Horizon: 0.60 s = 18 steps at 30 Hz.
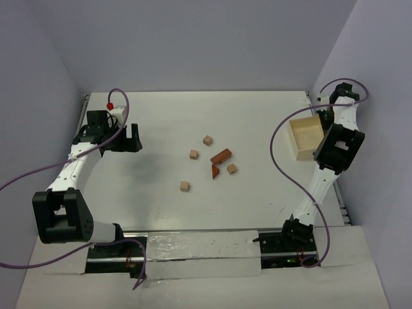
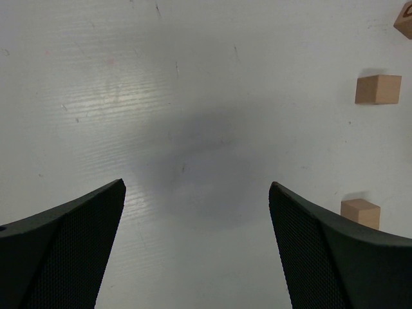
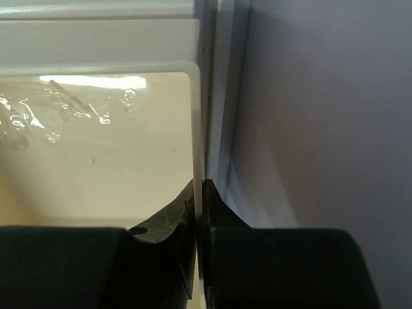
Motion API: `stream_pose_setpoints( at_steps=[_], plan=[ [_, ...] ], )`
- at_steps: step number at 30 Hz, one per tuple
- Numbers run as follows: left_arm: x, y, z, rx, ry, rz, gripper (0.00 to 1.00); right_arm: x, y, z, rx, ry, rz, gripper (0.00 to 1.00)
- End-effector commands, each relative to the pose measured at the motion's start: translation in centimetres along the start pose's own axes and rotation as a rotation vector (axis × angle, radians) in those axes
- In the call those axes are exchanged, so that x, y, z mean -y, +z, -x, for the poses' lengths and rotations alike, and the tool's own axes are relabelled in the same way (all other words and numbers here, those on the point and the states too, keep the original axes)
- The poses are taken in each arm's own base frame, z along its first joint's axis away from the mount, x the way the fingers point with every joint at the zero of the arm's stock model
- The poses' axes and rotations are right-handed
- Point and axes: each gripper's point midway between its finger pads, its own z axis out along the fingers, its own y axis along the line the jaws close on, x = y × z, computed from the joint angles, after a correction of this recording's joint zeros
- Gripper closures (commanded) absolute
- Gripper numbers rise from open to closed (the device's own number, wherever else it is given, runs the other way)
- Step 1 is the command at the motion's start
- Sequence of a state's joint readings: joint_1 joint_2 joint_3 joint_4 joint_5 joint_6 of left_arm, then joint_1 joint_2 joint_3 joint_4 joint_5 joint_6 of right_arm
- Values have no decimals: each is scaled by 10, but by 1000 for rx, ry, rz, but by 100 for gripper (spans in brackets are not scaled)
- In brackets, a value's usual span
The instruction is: Build the wood block tower
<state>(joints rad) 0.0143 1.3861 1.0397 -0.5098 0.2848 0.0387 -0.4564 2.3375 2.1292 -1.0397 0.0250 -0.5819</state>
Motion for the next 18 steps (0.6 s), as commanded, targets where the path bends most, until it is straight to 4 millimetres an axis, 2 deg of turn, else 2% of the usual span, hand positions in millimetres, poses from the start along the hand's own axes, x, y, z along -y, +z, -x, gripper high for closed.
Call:
stream_pose_setpoints(
  at_steps=[1, 9, 15, 18],
  plan=[
    [4, -3, 18, 56, 37, -17, 1, 7, 0, -1, -20, -5, -22, 82],
    [4, -2, 19, 56, 34, -19, 1, 3, -1, -1, -28, 26, -23, 69],
    [4, -4, 21, 62, 36, -18, 1, 14, -26, 12, 21, 40, -116, 61],
    [4, -5, 22, 63, 37, -15, 1, 20, -53, 24, 76, 38, -162, 41]
  ],
)
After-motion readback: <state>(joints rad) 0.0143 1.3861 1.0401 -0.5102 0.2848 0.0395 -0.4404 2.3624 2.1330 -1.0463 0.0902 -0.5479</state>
